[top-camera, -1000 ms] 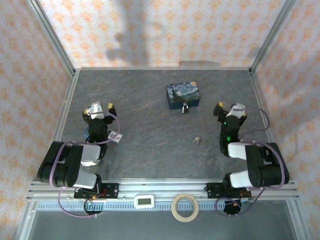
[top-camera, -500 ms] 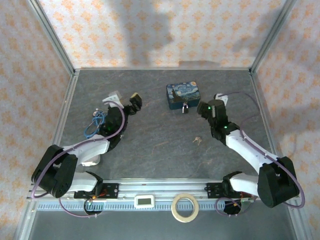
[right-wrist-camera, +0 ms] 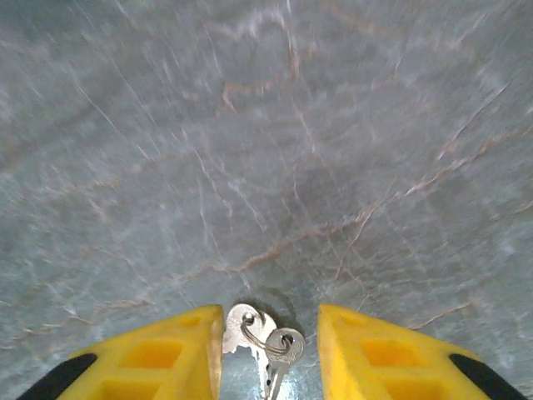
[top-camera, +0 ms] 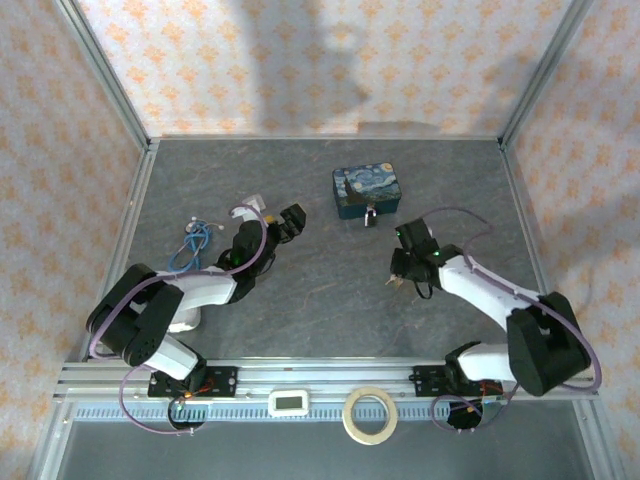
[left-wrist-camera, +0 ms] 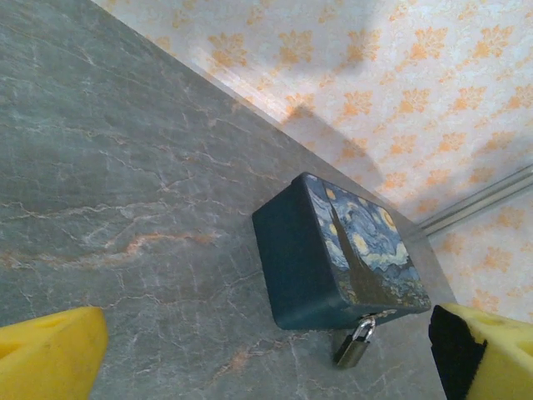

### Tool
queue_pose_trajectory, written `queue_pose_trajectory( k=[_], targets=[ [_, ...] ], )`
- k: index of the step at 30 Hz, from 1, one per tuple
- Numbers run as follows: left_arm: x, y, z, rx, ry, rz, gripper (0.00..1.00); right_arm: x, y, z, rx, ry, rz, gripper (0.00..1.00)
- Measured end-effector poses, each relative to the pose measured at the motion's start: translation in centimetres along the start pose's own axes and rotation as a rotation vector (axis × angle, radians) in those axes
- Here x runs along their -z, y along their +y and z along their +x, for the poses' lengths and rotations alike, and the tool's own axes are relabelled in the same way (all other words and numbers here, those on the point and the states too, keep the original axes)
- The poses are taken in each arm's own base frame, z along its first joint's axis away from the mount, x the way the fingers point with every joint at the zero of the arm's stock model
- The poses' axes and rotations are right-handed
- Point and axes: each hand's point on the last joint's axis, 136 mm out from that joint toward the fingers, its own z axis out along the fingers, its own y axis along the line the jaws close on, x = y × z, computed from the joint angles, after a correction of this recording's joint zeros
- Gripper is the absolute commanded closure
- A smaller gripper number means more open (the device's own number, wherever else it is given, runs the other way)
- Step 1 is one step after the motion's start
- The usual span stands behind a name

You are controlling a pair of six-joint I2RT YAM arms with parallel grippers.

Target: Unlock a padlock with a key

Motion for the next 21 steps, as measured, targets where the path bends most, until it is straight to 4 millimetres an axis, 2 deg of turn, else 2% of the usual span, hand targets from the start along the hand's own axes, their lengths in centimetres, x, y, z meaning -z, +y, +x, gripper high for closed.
queue_pose_trajectory(
  k=[7, 12, 16, 21],
  targets=[
    [0.0, -0.3, 0.2, 0.011, 0.010, 0.016, 0.01, -1.5, -0.3, 1.3, 0.014, 0.055, 0.021, 0.71],
    [0.0, -0.6, 0.1, 0.030, 0.011, 0.032, 0.01, -2.0, -0.6, 1.7, 0.011, 0.062, 0.032, 0.82],
    [0.0, -0.9, 0.2, 0.042, 0.019, 0.045, 0.01, -1.8, -0.9, 1.8, -0.002, 0.053, 0.037, 0.99],
    [0.1, -1.3, 0.5, 0.074, 0.036, 0.062, 0.01, -1.4, 0.1, 2.0, -0.037, 0.061, -0.028, 1.00]
  ],
)
